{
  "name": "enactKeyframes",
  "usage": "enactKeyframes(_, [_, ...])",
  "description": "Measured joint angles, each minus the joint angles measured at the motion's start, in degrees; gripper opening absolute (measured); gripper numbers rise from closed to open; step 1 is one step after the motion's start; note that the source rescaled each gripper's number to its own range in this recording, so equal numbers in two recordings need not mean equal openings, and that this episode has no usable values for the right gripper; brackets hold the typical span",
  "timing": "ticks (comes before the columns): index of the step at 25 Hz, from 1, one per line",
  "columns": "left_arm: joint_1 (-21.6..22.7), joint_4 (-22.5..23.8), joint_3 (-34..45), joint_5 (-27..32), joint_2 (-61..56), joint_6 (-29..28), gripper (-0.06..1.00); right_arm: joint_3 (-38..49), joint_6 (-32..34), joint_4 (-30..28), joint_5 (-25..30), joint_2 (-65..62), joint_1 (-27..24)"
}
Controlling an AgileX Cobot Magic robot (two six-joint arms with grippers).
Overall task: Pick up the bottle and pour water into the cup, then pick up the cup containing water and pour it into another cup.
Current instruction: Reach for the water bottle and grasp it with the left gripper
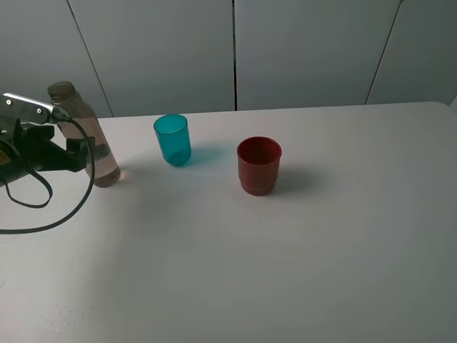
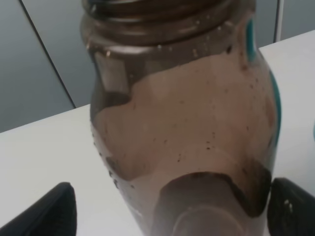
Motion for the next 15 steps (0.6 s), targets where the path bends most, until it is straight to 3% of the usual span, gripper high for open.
enactKeyframes(15, [0.0,1.8,-1.9,-2.2,2.7,1.0,0.98,0.0,0.0,0.0,0.0,0.0,0.0])
